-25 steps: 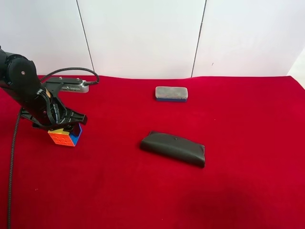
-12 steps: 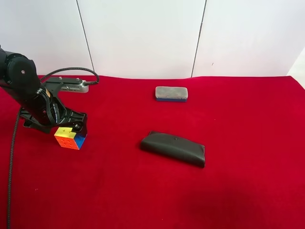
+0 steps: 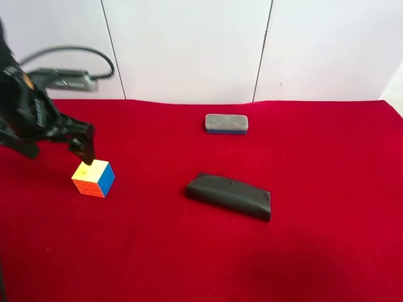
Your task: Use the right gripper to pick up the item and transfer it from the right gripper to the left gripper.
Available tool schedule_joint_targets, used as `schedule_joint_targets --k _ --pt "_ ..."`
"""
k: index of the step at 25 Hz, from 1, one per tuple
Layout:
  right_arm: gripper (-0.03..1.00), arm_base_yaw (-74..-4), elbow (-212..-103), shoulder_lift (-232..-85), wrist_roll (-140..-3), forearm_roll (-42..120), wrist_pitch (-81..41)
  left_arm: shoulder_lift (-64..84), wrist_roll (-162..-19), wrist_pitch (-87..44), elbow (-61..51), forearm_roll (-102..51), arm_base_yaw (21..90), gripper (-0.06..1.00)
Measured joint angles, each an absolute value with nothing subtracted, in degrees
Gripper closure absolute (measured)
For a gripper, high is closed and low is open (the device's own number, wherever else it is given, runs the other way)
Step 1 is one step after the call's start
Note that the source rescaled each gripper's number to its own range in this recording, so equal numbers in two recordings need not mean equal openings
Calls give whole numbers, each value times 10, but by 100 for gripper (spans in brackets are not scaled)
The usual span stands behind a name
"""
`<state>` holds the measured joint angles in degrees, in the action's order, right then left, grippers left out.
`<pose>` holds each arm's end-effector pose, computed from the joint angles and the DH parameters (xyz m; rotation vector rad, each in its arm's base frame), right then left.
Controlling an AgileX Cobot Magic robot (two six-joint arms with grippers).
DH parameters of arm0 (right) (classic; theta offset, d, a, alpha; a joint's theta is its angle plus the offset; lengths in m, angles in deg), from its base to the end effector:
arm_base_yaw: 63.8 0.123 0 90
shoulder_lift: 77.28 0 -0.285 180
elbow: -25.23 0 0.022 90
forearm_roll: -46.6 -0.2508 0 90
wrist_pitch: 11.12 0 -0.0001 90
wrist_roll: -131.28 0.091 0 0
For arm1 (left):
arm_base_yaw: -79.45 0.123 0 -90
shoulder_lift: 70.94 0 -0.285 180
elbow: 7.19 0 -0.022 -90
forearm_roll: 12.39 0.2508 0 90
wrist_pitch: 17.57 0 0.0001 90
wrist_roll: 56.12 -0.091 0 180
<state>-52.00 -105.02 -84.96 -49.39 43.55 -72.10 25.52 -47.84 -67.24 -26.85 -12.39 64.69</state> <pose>-0.0038 0.0035 0.2714 -0.2269 2.0581 0.1835 0.2796 -0.0737 0.2273 0.1638 2.8931 -0.0721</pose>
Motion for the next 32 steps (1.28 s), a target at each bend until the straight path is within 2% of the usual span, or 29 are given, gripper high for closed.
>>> schedule_joint_targets --k 13,22,32 --pt "-3 -520 -1050 -850 -494 435 -721 -60 -506 -861 -267 -124 647 -5" --pt "-3 -520 -1050 -850 -493 435 -721 -271 -551 -869 -271 -141 647 -5" --pt "-3 -520 -1050 -850 -493 435 -721 -478 -598 -870 -400 -190 647 -5"
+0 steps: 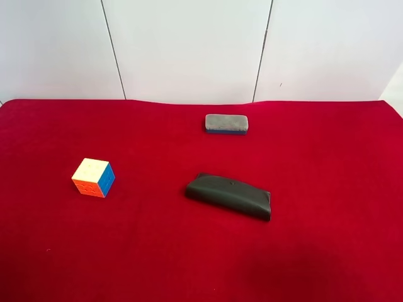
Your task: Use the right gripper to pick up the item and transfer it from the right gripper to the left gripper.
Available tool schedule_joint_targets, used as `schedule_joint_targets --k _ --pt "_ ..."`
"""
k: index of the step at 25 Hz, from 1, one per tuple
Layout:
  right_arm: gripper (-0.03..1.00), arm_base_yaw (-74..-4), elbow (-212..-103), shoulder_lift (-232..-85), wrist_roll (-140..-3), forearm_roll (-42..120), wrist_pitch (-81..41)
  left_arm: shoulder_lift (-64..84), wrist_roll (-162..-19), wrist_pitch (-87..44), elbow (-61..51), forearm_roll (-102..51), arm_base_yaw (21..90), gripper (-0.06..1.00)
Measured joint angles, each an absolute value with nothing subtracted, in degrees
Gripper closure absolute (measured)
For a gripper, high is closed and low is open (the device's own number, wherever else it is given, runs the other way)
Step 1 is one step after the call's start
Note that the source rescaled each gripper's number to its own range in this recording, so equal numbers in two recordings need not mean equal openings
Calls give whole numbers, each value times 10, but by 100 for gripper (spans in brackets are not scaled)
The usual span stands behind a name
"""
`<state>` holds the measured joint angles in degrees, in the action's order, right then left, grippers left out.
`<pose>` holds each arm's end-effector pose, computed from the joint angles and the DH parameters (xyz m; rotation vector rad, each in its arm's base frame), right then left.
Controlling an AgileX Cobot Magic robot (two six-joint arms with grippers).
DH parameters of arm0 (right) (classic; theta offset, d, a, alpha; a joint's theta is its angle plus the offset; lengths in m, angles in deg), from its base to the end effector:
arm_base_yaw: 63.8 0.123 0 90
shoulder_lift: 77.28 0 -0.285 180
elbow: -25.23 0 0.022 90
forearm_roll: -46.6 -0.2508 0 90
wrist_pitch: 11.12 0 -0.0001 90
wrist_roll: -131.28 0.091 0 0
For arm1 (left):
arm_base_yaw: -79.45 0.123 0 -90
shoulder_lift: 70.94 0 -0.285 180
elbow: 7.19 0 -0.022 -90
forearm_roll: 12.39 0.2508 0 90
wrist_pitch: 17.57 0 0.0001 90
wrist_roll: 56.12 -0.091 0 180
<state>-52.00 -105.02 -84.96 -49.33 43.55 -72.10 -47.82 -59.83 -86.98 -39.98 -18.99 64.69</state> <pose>-0.0038 0.0035 0.2714 -0.2258 2.0582 0.1842 0.0044 -0.0113 0.3415 0.3683 2.1608 -0.2497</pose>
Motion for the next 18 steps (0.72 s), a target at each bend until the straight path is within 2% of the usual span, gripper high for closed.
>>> schedule_joint_targets --k 8,18 --pt "-3 -520 -1050 -850 -493 435 -721 -623 -601 -824 -493 -207 647 -5" --pt "-3 -520 -1050 -850 -493 435 -721 -634 -593 -788 -552 -186 647 -5"
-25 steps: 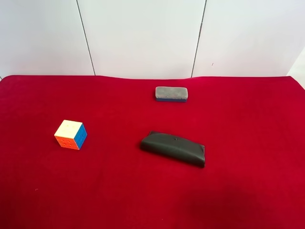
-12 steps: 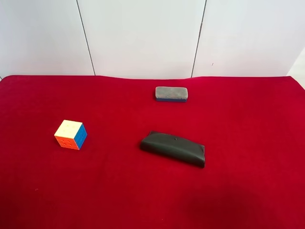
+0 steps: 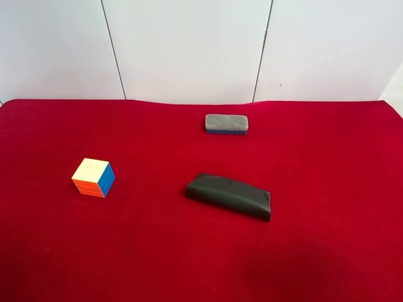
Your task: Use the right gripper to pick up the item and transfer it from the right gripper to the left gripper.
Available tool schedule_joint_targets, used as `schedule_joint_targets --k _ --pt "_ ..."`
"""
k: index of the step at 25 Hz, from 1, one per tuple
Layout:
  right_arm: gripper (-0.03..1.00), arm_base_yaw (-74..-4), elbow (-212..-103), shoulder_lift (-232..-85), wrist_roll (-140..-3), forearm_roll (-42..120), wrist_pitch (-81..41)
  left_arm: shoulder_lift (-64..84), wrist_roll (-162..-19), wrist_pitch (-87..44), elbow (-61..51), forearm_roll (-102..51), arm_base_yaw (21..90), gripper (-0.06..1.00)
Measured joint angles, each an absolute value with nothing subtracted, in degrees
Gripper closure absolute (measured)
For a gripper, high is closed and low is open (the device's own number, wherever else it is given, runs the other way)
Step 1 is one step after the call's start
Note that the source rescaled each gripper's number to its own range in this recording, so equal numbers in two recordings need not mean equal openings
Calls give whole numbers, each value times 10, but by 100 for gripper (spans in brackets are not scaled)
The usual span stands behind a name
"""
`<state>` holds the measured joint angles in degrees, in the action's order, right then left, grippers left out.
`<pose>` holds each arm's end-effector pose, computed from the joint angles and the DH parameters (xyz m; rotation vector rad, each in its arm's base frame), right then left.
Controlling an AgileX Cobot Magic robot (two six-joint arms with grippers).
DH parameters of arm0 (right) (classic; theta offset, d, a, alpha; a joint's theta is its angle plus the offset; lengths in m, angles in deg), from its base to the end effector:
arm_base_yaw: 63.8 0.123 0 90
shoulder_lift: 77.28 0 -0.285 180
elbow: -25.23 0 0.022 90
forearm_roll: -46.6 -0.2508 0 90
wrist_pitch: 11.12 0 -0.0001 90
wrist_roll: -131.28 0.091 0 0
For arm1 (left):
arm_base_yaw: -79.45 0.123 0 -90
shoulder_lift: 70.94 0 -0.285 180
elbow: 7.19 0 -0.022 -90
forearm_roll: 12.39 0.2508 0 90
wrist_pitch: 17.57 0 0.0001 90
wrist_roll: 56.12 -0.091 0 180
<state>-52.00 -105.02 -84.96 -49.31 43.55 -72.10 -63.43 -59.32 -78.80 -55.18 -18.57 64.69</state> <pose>-0.0038 0.0035 0.2714 -0.2254 2.0583 0.1844 -0.0093 -0.0064 0.2798 0.3251 2.0161 -0.2554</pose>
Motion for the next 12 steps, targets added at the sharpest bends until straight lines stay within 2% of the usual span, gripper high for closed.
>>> schedule_joint_targets --k 9,12 --pt "-3 -520 -1050 -850 -493 435 -721 -634 -590 -788 -552 -182 648 -5" --pt "-3 -521 -1050 -850 -493 435 -721 -634 -590 -788 -552 -182 677 -5"
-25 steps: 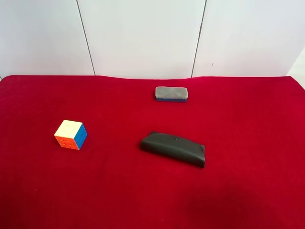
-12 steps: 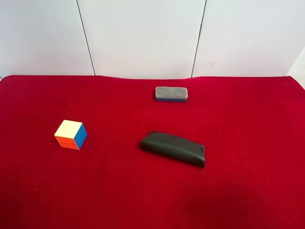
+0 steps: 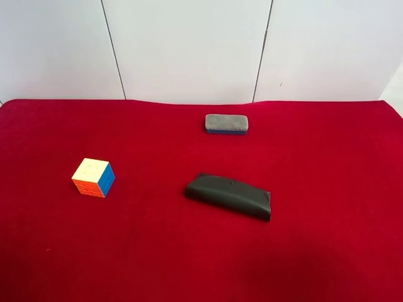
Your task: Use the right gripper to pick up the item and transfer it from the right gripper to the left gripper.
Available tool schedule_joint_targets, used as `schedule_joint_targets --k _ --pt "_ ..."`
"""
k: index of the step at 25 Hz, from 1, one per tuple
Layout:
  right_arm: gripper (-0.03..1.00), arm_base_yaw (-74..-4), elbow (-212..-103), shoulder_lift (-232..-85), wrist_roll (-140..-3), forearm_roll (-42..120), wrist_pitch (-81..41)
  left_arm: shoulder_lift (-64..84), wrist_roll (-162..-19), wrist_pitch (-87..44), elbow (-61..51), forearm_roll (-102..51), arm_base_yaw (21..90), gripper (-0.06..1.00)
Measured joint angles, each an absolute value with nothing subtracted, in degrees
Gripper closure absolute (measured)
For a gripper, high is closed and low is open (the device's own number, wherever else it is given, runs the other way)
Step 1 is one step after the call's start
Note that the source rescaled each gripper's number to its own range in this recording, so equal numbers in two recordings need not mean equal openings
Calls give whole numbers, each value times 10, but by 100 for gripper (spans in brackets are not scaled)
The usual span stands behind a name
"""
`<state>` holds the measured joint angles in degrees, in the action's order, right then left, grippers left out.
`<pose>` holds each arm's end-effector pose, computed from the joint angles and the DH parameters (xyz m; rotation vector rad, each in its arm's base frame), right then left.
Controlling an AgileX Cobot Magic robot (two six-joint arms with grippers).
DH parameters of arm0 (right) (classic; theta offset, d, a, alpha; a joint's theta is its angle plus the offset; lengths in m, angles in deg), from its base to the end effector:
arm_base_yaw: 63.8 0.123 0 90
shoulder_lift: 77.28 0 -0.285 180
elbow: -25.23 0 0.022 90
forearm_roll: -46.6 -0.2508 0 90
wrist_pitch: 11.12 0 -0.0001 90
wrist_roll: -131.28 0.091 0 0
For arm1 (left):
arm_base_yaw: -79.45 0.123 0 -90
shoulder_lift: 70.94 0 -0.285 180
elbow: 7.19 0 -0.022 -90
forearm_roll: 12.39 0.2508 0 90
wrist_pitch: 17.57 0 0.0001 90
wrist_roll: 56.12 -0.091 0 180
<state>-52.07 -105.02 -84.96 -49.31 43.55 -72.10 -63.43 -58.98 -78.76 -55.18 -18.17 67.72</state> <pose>-0.0038 0.0035 0.2714 -0.2242 2.0584 0.1836 -0.0088 -0.0064 0.2798 0.2649 2.0221 -0.2177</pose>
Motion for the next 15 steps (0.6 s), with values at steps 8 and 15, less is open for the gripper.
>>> schedule_joint_targets --k 8,15 --pt "-3 -601 -1050 -850 -493 435 -721 -634 -590 -788 -552 -182 810 -5" --pt "-3 -618 -1050 -850 -493 435 -721 -634 -590 -788 -552 -182 816 -5"
